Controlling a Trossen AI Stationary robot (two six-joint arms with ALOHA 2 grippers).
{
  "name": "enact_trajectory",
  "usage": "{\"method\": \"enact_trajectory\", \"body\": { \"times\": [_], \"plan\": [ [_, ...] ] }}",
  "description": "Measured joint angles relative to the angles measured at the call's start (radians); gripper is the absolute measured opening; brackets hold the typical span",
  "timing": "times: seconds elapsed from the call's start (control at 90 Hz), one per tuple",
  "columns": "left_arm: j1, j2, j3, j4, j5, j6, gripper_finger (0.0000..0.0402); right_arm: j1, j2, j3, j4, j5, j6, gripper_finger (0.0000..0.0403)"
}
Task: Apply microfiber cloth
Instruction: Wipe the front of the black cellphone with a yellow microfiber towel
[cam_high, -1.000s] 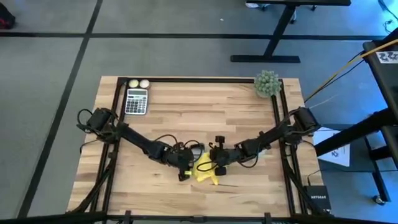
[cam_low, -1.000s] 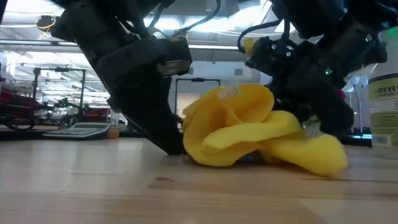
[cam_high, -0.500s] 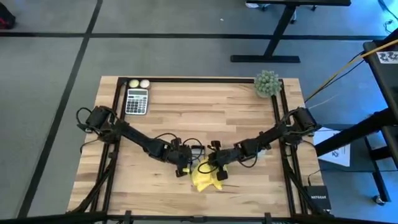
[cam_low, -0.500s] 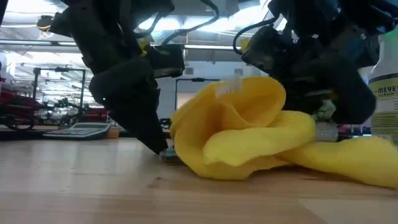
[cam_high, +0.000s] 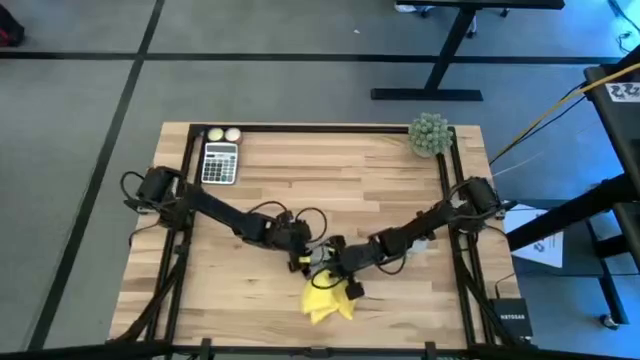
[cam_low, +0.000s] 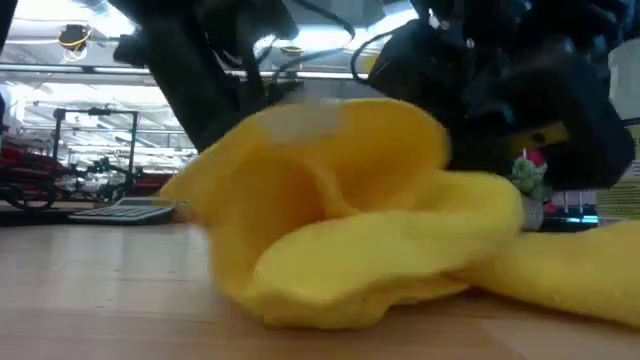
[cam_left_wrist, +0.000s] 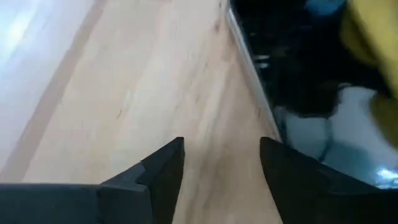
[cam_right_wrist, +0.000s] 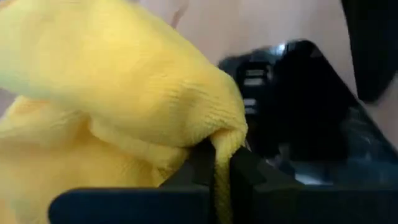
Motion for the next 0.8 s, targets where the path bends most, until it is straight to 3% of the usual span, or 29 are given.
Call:
{"method": "enact_trajectory", "body": {
  "times": [0.233, 0.378, 0.622, 0.8],
  "plan": [
    [-0.122, -0.029, 0.002, -0.001, -0.048, -0.096, 0.0191, -0.011, -0.191, 0.057, -0.290, 0.106, -0.101, 0.0001],
    [-0.146, 0.026, 0.001, 0.028, -0.110, -0.125, 0.0191, -0.053, -0.230, 0.059, -0.249, 0.131, -0.128, 0.0001],
    [-0.138, 0.119, 0.006, 0.106, -0.135, -0.157, 0.0191, -0.096, -0.028, 0.058, -0.076, 0.081, -0.116, 0.0001],
    [-0.138, 0.125, 0.006, 0.097, -0.133, -0.167, 0.0191, -0.094, 0.085, 0.064, -0.073, 0.129, -0.098, 0.0001]
  ]
}}
